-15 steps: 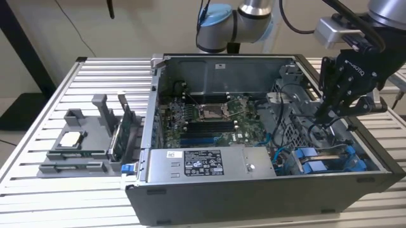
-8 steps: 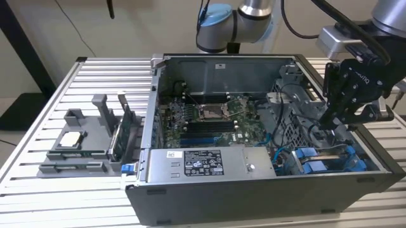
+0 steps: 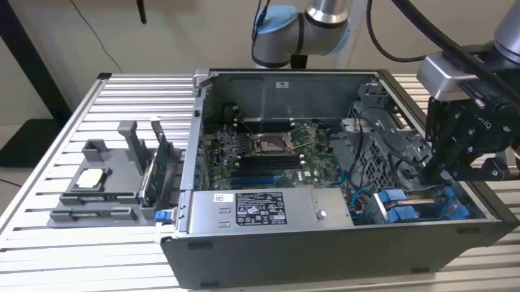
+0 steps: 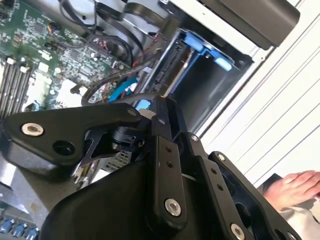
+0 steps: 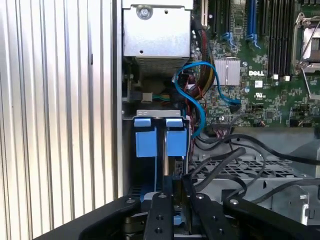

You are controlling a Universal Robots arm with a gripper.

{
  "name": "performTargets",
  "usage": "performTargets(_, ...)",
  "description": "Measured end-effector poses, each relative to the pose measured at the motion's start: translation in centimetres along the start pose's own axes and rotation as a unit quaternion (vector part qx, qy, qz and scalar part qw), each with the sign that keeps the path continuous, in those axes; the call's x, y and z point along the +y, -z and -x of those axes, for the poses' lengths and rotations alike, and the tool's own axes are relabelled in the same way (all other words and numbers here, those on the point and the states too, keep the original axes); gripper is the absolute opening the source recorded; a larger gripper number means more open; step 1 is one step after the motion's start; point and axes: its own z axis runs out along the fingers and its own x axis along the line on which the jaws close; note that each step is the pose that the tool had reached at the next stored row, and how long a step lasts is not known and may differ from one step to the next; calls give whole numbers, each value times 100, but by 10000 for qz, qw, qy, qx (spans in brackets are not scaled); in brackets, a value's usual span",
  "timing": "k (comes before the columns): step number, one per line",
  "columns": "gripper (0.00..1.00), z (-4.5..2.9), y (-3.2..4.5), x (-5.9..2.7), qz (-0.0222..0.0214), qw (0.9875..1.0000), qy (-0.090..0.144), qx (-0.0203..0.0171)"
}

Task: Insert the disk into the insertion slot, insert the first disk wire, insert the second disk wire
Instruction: 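Insert the first disk wire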

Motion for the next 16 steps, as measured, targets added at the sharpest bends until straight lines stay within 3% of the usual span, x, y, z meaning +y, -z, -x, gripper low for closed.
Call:
performTargets(2, 19, -27, -15, 3, -50, 10000, 2, -2)
performTargets(7, 19, -30, -58, 9, -257, 9997, 11, -3)
performTargets(8, 19, -30, -64, 9, -280, 9996, 12, -3)
performTargets(16, 19, -30, -64, 10, -281, 9996, 13, -1)
